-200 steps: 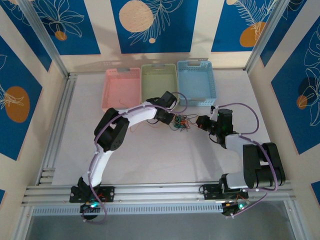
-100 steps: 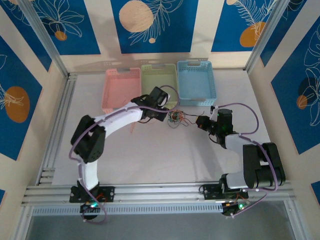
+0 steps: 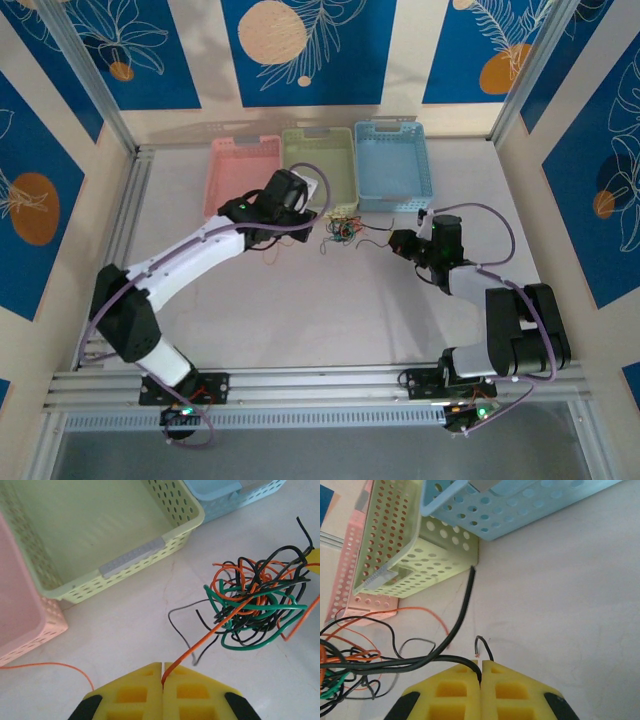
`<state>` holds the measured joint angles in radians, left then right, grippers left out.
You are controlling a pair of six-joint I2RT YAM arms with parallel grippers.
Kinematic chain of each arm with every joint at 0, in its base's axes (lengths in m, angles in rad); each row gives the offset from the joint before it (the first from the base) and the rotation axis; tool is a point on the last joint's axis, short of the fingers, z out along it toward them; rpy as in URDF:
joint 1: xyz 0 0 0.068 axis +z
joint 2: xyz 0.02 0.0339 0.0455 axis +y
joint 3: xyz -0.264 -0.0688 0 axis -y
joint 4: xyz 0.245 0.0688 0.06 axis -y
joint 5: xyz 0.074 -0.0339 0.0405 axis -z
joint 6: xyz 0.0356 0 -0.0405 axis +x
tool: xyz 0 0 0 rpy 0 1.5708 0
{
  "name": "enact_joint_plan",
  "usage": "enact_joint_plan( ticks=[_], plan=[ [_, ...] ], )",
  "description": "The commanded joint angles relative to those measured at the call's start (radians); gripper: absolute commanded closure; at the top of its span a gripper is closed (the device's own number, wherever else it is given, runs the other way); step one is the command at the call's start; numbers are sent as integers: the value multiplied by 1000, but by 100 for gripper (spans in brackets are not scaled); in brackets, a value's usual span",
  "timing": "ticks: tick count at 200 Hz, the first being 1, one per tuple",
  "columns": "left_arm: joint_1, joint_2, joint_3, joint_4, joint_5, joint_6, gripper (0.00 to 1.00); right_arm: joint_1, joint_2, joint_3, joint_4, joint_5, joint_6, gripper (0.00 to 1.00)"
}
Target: Untangle the cables
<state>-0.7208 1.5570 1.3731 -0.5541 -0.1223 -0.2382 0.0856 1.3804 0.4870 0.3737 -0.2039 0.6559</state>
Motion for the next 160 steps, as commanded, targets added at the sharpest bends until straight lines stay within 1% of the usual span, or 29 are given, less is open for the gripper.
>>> enact_joint_plan(
  ticks=[1, 23, 53, 114, 134, 160],
  plan=[
    [54, -124, -7, -89, -112, -18, 100, -19, 13, 8, -63, 94, 21, 100],
    [72, -209, -14, -126, -148, -2, 100, -18, 15, 11, -68, 98, 23, 100],
    [113, -300, -15, -173, -152, 8, 100, -15, 15, 12, -71, 103, 25, 100],
    [240, -422, -41, -226, -99, 19, 100, -14, 16, 12, -77, 110, 26, 100],
    [293, -450, -45, -238, -67, 23, 100, -13, 15, 13, -79, 114, 27, 100],
    [337, -469, -44, -259, -42, 35, 100, -16, 13, 12, -81, 117, 30, 100]
  ],
)
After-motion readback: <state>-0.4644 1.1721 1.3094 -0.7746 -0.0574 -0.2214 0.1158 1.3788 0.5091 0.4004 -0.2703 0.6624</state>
